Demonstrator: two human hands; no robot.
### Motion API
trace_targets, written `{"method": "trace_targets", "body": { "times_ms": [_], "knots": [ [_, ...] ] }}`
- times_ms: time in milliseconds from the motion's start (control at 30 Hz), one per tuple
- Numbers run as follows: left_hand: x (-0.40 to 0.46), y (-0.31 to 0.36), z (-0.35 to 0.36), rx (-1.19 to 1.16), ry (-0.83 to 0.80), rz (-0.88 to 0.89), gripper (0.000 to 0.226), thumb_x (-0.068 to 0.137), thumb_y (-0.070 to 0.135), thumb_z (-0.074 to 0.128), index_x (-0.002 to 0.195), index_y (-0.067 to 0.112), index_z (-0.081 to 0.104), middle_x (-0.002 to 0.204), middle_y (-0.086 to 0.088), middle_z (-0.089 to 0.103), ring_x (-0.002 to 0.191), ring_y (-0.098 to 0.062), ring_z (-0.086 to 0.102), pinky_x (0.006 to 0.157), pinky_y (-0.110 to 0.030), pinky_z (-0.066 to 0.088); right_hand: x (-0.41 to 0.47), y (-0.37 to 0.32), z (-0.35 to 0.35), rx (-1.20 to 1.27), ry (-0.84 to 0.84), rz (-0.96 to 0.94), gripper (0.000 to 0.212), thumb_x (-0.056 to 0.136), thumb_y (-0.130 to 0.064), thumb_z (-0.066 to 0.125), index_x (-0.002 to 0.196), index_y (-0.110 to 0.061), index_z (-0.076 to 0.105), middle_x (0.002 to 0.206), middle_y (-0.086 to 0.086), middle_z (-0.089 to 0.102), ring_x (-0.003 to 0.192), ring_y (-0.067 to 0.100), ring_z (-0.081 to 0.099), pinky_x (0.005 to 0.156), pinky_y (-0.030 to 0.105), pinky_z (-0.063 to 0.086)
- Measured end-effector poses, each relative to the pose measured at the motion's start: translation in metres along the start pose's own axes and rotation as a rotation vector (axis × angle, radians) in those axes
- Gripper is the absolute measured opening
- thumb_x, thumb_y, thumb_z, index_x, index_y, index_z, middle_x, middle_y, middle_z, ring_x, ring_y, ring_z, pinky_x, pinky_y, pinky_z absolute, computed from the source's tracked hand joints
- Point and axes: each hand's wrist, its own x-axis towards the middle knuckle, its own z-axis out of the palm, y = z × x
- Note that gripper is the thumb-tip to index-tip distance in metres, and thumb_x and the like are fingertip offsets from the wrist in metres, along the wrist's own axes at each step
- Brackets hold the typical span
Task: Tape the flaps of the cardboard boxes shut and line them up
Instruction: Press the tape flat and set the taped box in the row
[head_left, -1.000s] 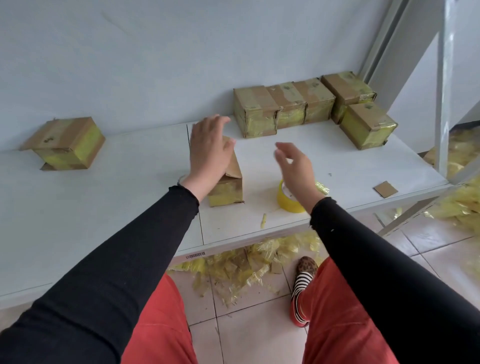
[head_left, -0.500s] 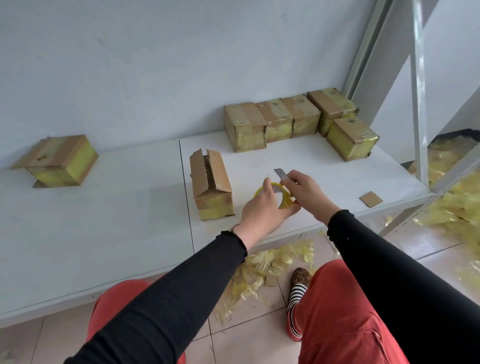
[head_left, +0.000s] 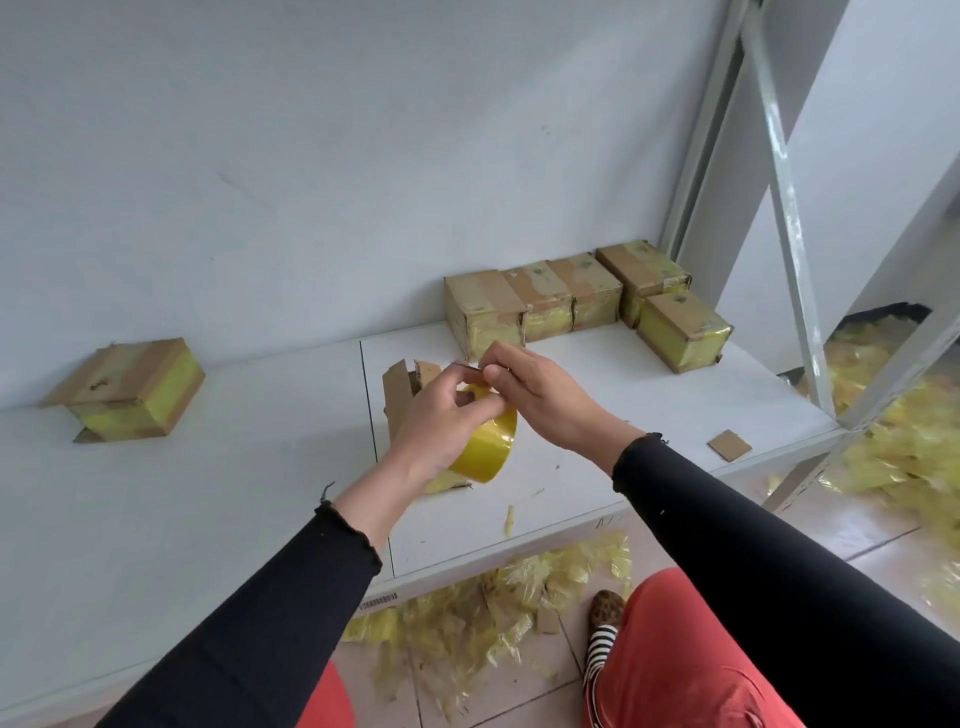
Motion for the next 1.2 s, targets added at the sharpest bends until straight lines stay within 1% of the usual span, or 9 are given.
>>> {"method": "trace_targets", "body": {
  "times_ms": [233, 400, 533, 733, 833, 900, 967, 1100, 1200],
  "knots": [
    [0.0, 0.012, -0.012, -0.056, 0.074, -0.024, 0.033, 0.071, 0.04, 0.072, 0.089, 0.013, 0.066, 0.104, -0.027, 0.07, 0.092, -0.037, 0.068, 0.081, -0.039, 0.041, 0.022, 0.007, 0.001, 0.033, 0.008, 0.056, 0.013, 0.108, -0.023, 0.046, 0.095, -0.021, 0.048, 0.079, -0.009, 0.05, 0.073, 0.016, 0.045, 0.069, 0.042, 0.04],
    [-0.005, 0.014, -0.011, -0.102, 0.128, -0.043, 0.037, 0.069, 0.037, 0.07, 0.089, 0.006, 0.063, 0.084, -0.009, 0.06, 0.08, -0.021, 0.054, 0.076, -0.037, 0.036, 0.03, 0.01, 0.019, 0.048, 0.02, 0.104, 0.018, 0.105, -0.031, 0.046, 0.088, -0.038, 0.043, 0.079, -0.013, 0.051, 0.069, 0.005, 0.045, 0.066, 0.029, 0.037],
    [-0.012, 0.017, -0.028, -0.145, 0.185, 0.005, 0.027, 0.07, 0.03, 0.072, 0.082, 0.008, 0.061, 0.088, -0.027, 0.066, 0.078, -0.036, 0.063, 0.075, -0.039, 0.043, 0.027, 0.034, 0.006, 0.134, 0.151, 0.317, 0.017, 0.107, -0.03, 0.047, 0.09, -0.026, 0.046, 0.079, -0.008, 0.047, 0.068, 0.008, 0.042, 0.069, 0.032, 0.037],
    [-0.003, 0.019, -0.066, -0.301, 0.277, 0.022, 0.013, 0.084, 0.015, 0.074, 0.076, 0.023, 0.068, 0.088, 0.004, 0.068, 0.074, -0.008, 0.058, 0.066, -0.027, 0.042, 0.02, 0.007, 0.023, 0.381, 0.257, 0.363, 0.051, 0.085, -0.059, 0.07, 0.076, -0.02, 0.04, 0.068, -0.008, 0.032, 0.059, 0.011, 0.028, 0.052, 0.023, 0.027],
    [-0.001, 0.015, -0.067, -0.376, 0.342, 0.015, 0.017, 0.086, 0.01, 0.075, 0.075, 0.019, 0.067, 0.092, 0.0, 0.068, 0.079, -0.012, 0.06, 0.07, -0.029, 0.046, 0.014, -0.017, 0.049, 0.417, 0.25, 0.328, 0.042, 0.099, -0.046, 0.061, 0.073, -0.014, 0.054, 0.076, 0.004, 0.054, 0.063, 0.012, 0.043, 0.064, 0.03, 0.037],
    [0.0, 0.012, -0.068, -0.425, 0.388, 0.015, 0.018, 0.086, 0.009, 0.076, 0.075, 0.018, 0.066, 0.086, 0.0, 0.069, 0.077, -0.013, 0.062, 0.071, -0.029, 0.049, 0.003, -0.032, 0.063, 0.452, 0.208, 0.219, 0.025, 0.108, -0.034, 0.046, 0.099, -0.027, 0.068, 0.114, 0.004, 0.064, 0.089, 0.005, 0.057, 0.081, 0.029, 0.045],
    [0.001, 0.009, -0.071, -0.524, 0.411, 0.017, 0.02, 0.088, 0.005, 0.074, 0.074, 0.016, 0.064, 0.074, 0.002, 0.071, 0.068, -0.012, 0.066, 0.067, -0.028, 0.052, -0.007, -0.044, 0.073, 0.436, 0.118, 0.1, 0.03, 0.109, -0.033, 0.04, 0.125, -0.02, 0.062, 0.131, -0.002, 0.056, 0.119, 0.008, 0.052, 0.097, 0.026, 0.045],
    [0.004, 0.004, -0.072, -0.698, 0.432, -0.032, 0.021, 0.09, 0.0, 0.07, 0.075, 0.014, 0.065, 0.069, 0.0, 0.069, 0.065, -0.013, 0.067, 0.061, -0.027, 0.056, -0.016, -0.049, 0.087, 0.16, 0.001, 0.045, 0.025, 0.109, -0.027, 0.043, 0.116, -0.006, 0.056, 0.112, -0.001, 0.056, 0.112, 0.024, 0.044, 0.1, 0.043, 0.039],
    [0.007, 0.001, -0.078, -0.665, 0.345, -0.042, 0.021, 0.091, 0.003, 0.07, 0.076, 0.017, 0.064, 0.075, 0.001, 0.068, 0.074, -0.013, 0.064, 0.07, -0.026, 0.054, -0.015, -0.05, 0.077, 0.153, 0.021, 0.044, 0.013, 0.108, -0.013, 0.046, 0.105, -0.003, 0.054, 0.093, -0.009, 0.048, 0.093, 0.018, 0.041, 0.092, 0.033, 0.033]
  ]
}}
